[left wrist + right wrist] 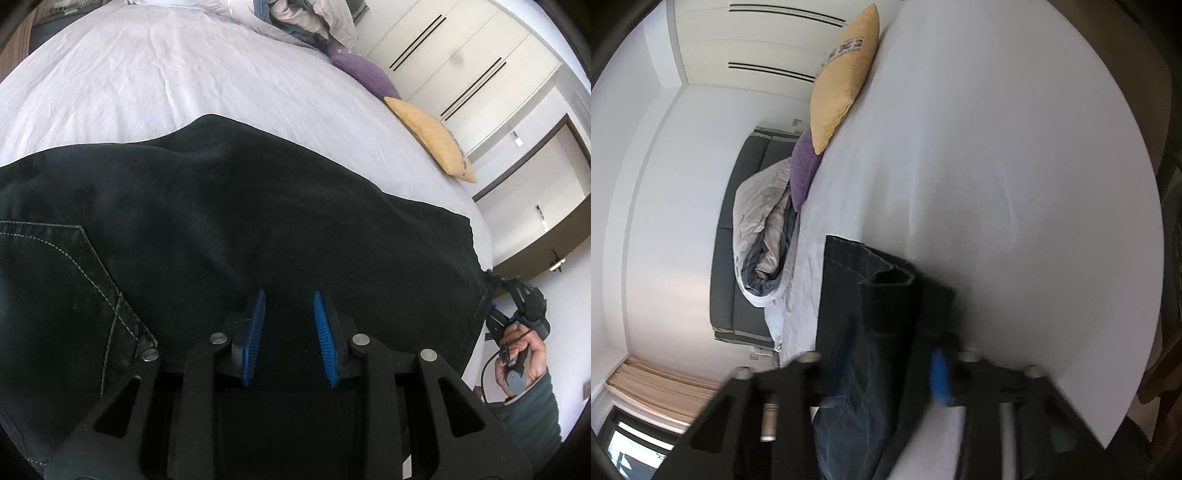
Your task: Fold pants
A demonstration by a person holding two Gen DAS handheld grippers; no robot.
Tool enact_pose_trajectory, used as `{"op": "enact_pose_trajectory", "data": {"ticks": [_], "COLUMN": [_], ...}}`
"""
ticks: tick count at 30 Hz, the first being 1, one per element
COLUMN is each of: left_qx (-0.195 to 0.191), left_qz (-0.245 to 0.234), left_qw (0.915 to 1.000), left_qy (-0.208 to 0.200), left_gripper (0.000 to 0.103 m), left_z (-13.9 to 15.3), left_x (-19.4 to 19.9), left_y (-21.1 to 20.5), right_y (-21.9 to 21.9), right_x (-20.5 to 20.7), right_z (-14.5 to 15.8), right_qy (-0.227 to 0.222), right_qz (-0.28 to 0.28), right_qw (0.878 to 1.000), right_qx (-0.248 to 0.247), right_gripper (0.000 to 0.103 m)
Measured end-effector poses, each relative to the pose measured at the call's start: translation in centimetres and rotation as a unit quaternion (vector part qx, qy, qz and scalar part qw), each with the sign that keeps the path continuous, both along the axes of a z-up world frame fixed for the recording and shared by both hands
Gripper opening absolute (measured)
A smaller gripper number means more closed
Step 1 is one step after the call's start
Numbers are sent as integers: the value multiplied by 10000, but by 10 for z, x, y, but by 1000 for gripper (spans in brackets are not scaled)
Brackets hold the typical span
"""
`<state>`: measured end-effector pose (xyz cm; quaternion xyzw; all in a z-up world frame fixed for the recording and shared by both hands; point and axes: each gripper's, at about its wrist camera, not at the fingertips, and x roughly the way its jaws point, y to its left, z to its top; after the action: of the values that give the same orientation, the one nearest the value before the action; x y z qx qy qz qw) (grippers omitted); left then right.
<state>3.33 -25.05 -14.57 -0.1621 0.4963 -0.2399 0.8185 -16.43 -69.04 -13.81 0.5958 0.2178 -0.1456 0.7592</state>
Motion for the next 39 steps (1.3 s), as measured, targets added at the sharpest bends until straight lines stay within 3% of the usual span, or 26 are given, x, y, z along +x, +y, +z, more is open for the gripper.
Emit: {"op": "enact_pose_trajectory", "data": {"ticks": [3,9,13,15,17,19,21,22,24,25,26,27,28,30,36,39], "left_qx": [-65,-134,-204,-230,-287,-356,-435,-497,-628,-712,-855,-960,-1006,-1132,-1529,-1599], "left_qz": [4,11,33,42,54,81,128,185,248,234,205,196,211,217,239,164], "left_qw": [10000,9999,9998,9997,9995,9992,9987,9981,9967,9961,9951,9942,9937,9920,9822,9787], "left_qy": [16,39,71,86,114,170,248,322,443,465,459,444,450,514,1069,1275], "left_gripper": [27,27,27,27,27,27,27,27,32,49,57,69,78,86,87,87], "left_z": [-3,2,0,-1,-3,-3,-2,-2,0,1,3,6,10,13,2,0], "left_x": [-1,-4,-5,-4,-4,-2,-1,-1,-1,-2,-4,-6,-8,-9,6,18], "left_y": [2,23,33,34,37,41,46,50,58,61,64,67,69,71,67,61], "right_y": [-1,6,23,43,78,131,211,255,316,350,368,380,389,386,376,383], "right_x": [0,-1,11,24,42,65,86,91,92,87,83,80,78,77,65,60], "right_z": [-6,4,33,59,86,107,115,110,92,77,65,56,46,43,56,63], "right_qy": [48,177,409,537,596,696,816,876,990,1056,1085,1126,1188,1223,1075,987], "right_qz": [24,8,177,407,861,1601,2654,3199,3895,4229,4387,4494,4549,4459,4167,4050], "right_qw": [10000,9994,9945,9852,9677,9340,8653,8201,7439,6940,6657,6474,6420,6555,6674,6642], "right_qx": [41,-296,-952,-1577,-2292,-3117,-4173,-4663,-5339,-5731,-5939,-6052,-6057,-5970,-6078,-6205], "right_gripper": [7,6,6,6,6,6,6,6,6,6,6,6,6,6,6,6]}}
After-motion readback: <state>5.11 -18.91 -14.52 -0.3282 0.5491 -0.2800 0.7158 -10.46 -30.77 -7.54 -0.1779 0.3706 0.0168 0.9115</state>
